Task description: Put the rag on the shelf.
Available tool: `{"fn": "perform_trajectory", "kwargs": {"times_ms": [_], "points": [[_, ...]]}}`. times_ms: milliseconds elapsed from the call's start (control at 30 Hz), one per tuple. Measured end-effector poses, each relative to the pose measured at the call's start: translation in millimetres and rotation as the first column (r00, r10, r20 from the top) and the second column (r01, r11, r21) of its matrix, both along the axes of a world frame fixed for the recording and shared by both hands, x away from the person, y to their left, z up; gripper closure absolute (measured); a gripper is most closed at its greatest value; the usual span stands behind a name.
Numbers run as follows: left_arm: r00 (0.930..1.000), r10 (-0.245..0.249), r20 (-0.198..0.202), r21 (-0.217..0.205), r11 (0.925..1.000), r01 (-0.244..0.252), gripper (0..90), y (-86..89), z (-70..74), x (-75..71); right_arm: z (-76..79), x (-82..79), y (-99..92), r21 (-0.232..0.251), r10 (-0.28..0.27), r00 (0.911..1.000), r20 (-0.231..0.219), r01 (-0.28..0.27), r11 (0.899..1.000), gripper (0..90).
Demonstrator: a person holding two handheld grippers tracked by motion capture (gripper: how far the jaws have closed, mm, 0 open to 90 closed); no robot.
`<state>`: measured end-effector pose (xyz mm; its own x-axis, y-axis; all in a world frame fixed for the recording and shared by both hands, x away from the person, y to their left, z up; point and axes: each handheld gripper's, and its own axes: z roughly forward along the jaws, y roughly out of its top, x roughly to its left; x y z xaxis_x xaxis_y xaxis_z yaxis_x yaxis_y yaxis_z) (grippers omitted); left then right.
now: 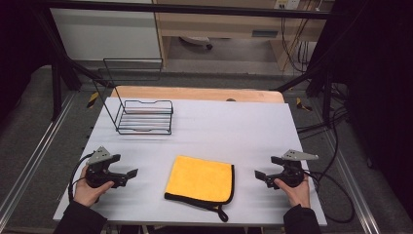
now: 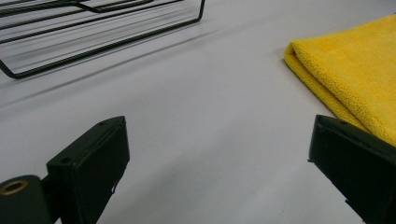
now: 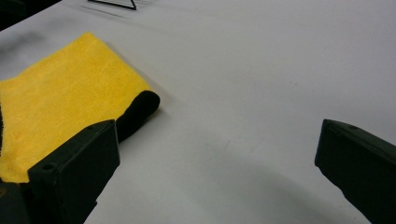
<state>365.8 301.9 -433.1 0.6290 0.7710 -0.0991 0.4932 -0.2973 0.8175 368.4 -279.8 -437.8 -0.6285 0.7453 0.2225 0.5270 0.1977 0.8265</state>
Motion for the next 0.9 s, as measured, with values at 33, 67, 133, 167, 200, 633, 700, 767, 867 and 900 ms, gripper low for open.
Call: {"fn": "perform_trajectory", "kwargs": {"times_ms": [33,67,133,167,200,633,700,767,867,900], "points": [[1.0,0.001,-0.002,0.0,1.0,-0.001,5.0,-0.4,-0.4,0.3,0.0,0.0,0.2,-0.003,0.0,1.0,-0.002,0.0,1.0,0.4],[1.0,0.001,-0.005,0.006,1.0,-0.001,5.0,-0.5,-0.6,0.6,0.0,-0.1,0.1,-0.003,0.0,1.0,-0.003,0.0,1.0,0.4],[1.0,0.002,-0.002,0.008,1.0,-0.002,5.0,-1.7,0.0,0.3,0.1,-0.6,0.2,-0.002,0.003,1.0,-0.004,-0.003,1.0,0.4],[1.0,0.002,-0.001,0.007,1.0,-0.002,5.0,-2.5,0.5,0.3,0.2,-0.7,0.2,-0.001,0.002,1.0,-0.006,-0.002,1.0,0.4],[1.0,0.0,-0.001,0.008,1.0,0.0,4.9,-3.3,1.0,0.2,0.2,-0.8,0.2,0.0,0.001,1.0,-0.007,-0.001,1.0,0.4],[0.9994,-0.031,-0.018,0.027,0.9991,0.032,4.8,-23.5,0.9,-2.0,-0.1,-0.6,5.8,-0.011,0.009,0.9998,-0.018,-0.01,1.0,0.5],[0.9991,-0.036,-0.02,0.032,0.9988,0.037,5.0,-28.5,1.0,-2.8,-0.4,-0.1,7.0,-0.014,0.012,0.9997,-0.022,-0.012,1.0,0.4],[0.999,-0.038,-0.024,0.039,0.9985,0.039,5.6,-33.7,1.1,-3.6,-0.6,-0.2,7.7,-0.017,0.01,0.9996,-0.025,-0.01,1.0,0.4],[0.9985,-0.04,-0.037,0.035,0.9985,0.041,6.7,-42.4,0.8,-4.8,-0.3,-0.3,8.6,-0.017,0.009,0.9997,-0.025,-0.01,1.0,0.4],[0.9984,-0.04,-0.04,0.037,0.9985,0.041,7.2,-45.6,0.7,-5.4,-0.2,-0.3,9.2,-0.022,0.009,0.9997,-0.023,-0.009,1.0,0.5]]}}
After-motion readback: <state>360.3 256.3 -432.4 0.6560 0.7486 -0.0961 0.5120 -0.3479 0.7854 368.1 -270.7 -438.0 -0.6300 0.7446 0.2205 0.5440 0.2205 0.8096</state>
